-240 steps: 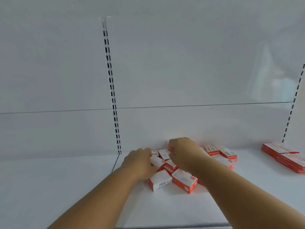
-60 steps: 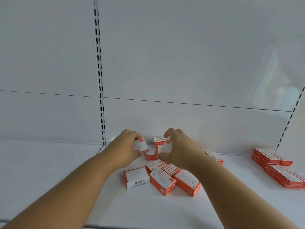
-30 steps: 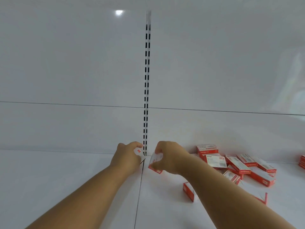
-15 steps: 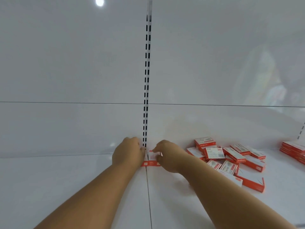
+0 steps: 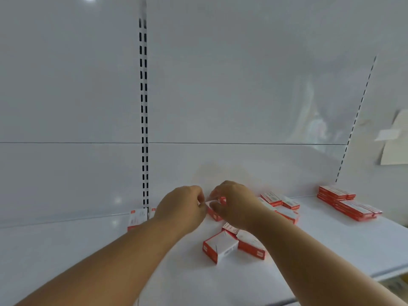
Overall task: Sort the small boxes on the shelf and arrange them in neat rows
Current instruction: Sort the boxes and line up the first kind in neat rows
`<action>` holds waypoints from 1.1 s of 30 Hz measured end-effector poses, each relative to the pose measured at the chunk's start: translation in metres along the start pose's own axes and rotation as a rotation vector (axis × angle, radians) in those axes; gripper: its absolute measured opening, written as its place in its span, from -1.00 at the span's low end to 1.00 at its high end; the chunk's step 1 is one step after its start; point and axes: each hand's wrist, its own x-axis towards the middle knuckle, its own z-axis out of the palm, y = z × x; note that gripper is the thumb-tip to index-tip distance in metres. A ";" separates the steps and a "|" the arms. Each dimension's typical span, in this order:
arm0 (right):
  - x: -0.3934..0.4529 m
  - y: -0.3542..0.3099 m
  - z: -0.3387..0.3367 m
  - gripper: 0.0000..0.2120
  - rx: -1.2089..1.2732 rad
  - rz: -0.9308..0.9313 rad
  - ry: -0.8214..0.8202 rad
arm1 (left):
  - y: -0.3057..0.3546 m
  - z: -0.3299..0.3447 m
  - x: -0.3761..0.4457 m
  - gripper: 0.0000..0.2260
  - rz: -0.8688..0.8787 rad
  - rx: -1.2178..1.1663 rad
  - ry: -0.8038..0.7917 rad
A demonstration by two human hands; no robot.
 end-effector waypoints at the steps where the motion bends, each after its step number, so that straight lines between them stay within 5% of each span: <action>1: -0.001 0.010 -0.003 -0.76 0.003 0.011 -0.001 | 0.007 0.006 0.005 -0.91 -0.025 -0.017 -0.027; 6: 0.003 0.065 -0.017 -0.74 -0.024 0.086 0.010 | 0.038 0.033 0.032 -0.89 -0.271 -0.274 -0.094; 12: 0.026 0.106 -0.019 -0.67 0.070 0.133 -0.226 | 0.061 0.061 0.071 -0.80 -0.432 -0.289 -0.141; 16: 0.031 0.123 -0.013 -0.68 0.297 0.085 -0.164 | 0.070 0.068 0.079 -0.87 -0.511 -0.307 0.084; 19: 0.034 0.133 -0.017 -0.69 0.504 0.073 -0.055 | 0.082 0.068 0.080 -0.83 -0.585 -0.676 0.285; 23: 0.035 0.153 -0.035 -0.67 0.657 0.015 0.095 | 0.109 0.072 0.074 -0.80 -0.645 -1.040 0.293; 29: 0.031 0.206 -0.054 -0.80 0.303 0.054 0.005 | 0.150 0.089 0.071 -0.91 -0.693 -1.302 0.347; 33: 0.018 0.225 -0.051 -0.77 0.292 -0.008 -0.087 | 0.165 0.100 0.068 -0.93 -0.651 -1.357 0.352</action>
